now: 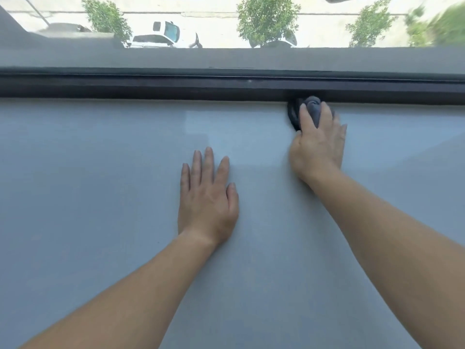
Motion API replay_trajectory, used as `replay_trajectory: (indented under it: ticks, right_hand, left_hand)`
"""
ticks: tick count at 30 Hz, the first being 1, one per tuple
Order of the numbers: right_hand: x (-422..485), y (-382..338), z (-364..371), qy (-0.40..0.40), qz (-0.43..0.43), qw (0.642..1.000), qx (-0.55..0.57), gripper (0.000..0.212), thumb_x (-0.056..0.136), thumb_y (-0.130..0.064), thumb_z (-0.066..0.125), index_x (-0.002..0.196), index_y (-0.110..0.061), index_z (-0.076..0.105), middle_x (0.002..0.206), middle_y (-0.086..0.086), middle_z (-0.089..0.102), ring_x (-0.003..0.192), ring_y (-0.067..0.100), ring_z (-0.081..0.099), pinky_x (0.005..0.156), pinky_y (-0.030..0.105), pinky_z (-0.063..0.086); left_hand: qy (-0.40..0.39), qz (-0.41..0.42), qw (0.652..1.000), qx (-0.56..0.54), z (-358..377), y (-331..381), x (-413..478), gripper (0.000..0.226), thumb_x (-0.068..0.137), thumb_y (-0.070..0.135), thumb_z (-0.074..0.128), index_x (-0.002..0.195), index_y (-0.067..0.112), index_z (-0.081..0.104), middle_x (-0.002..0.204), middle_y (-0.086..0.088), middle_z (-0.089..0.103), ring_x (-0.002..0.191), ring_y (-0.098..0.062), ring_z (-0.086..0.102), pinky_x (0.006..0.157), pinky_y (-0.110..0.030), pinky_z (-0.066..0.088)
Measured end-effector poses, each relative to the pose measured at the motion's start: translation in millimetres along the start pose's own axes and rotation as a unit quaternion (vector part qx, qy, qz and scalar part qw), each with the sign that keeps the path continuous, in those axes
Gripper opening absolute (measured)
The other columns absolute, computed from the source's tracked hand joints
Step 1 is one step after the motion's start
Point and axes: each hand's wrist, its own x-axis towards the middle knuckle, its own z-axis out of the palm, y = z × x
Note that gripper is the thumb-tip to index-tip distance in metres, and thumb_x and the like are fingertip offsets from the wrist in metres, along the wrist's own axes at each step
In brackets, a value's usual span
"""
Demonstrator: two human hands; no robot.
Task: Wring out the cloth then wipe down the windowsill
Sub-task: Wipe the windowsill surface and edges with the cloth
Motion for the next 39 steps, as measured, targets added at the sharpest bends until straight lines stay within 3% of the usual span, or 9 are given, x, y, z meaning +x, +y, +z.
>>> replay_trajectory:
  ticks: [7,9,13,16,18,22,28,35,39]
  right_hand:
    - [-11,-47,15,-0.064,-0.257,0.964,-0.005,0.055,0.100,-0.025,0.040,0.153,-0.033,0.030,0.165,0.005,0.016,0.151,0.032,0.011,0.123,0.047,0.000]
    - [1,-21,7,-0.055,-0.247,0.967,-0.017,0.054,0.100,-0.025,0.041,0.152,-0.033,0.033,0.163,0.005,0.020,0.149,0.031,0.016,0.123,0.049,0.003]
    - [28,61,-17,-0.018,-0.120,0.993,-0.010,0.053,0.097,-0.022,0.041,0.149,-0.031,0.040,0.159,0.006,0.026,0.146,0.031,0.024,0.121,0.055,0.007]
    - [23,72,-20,0.005,-0.041,0.999,0.016,0.053,0.097,-0.020,0.042,0.149,-0.030,0.041,0.160,0.006,0.025,0.147,0.030,0.022,0.122,0.054,0.007]
    - [5,56,-13,0.010,-0.063,0.998,0.025,0.054,0.095,-0.020,0.042,0.149,-0.027,0.041,0.159,0.007,0.026,0.147,0.032,0.021,0.120,0.055,0.012]
    - [-21,63,-11,-0.060,-0.221,0.973,-0.010,0.054,0.095,-0.025,0.037,0.149,-0.029,0.041,0.160,0.004,0.026,0.148,0.030,0.019,0.121,0.055,0.008]
    - [10,74,-14,0.030,0.003,0.999,0.028,0.055,0.097,-0.022,0.043,0.151,-0.030,0.035,0.161,0.006,0.020,0.150,0.030,0.013,0.122,0.052,0.006]
    - [-60,91,-18,-0.090,-0.287,0.954,0.010,0.054,0.095,-0.028,0.037,0.149,-0.031,0.039,0.162,0.003,0.023,0.150,0.029,0.015,0.123,0.051,0.007]
    - [1,116,-27,-0.018,-0.126,0.991,0.025,0.055,0.095,-0.026,0.038,0.149,-0.029,0.040,0.160,0.006,0.024,0.149,0.030,0.017,0.121,0.052,0.010]
  left_hand:
    - [0.005,0.004,1.000,0.002,2,-1,0,0.061,0.096,0.040,0.021,0.154,0.021,0.026,0.166,-0.008,0.008,0.153,-0.024,-0.004,0.123,-0.045,-0.002]
    - [0.006,0.003,1.000,0.003,2,-1,1,0.061,0.096,0.040,0.022,0.154,0.021,0.027,0.166,-0.008,0.009,0.153,-0.024,-0.003,0.123,-0.046,-0.001]
    - [-0.004,0.002,1.000,0.010,2,-1,-1,0.063,0.096,0.041,0.018,0.155,0.022,0.023,0.166,-0.008,0.006,0.153,-0.024,-0.006,0.123,-0.046,-0.002]
    - [-0.002,0.001,1.000,0.015,3,1,0,0.063,0.096,0.040,0.017,0.155,0.021,0.024,0.166,-0.009,0.007,0.153,-0.026,-0.005,0.122,-0.048,-0.001]
    - [-0.001,0.000,1.000,0.015,3,2,-1,0.063,0.096,0.040,0.017,0.155,0.020,0.024,0.166,-0.010,0.007,0.153,-0.026,-0.004,0.122,-0.048,-0.001]
    - [-0.003,-0.001,1.000,0.015,3,2,-1,0.063,0.096,0.040,0.017,0.155,0.021,0.022,0.166,-0.009,0.005,0.153,-0.025,-0.006,0.123,-0.047,-0.002]
    - [-0.001,-0.007,1.000,-0.005,1,1,0,0.066,0.092,0.044,0.021,0.154,0.021,0.028,0.166,-0.008,0.009,0.153,-0.024,-0.003,0.122,-0.045,-0.005]
    - [0.022,0.044,0.995,-0.088,5,76,-20,0.061,0.093,0.040,0.027,0.147,0.014,0.041,0.162,-0.013,0.021,0.152,-0.025,0.007,0.123,-0.045,-0.003]
    - [-0.010,0.060,0.995,-0.083,23,107,-39,0.063,0.093,0.042,0.025,0.149,0.016,0.039,0.164,-0.011,0.017,0.153,-0.023,0.006,0.122,-0.042,-0.003]
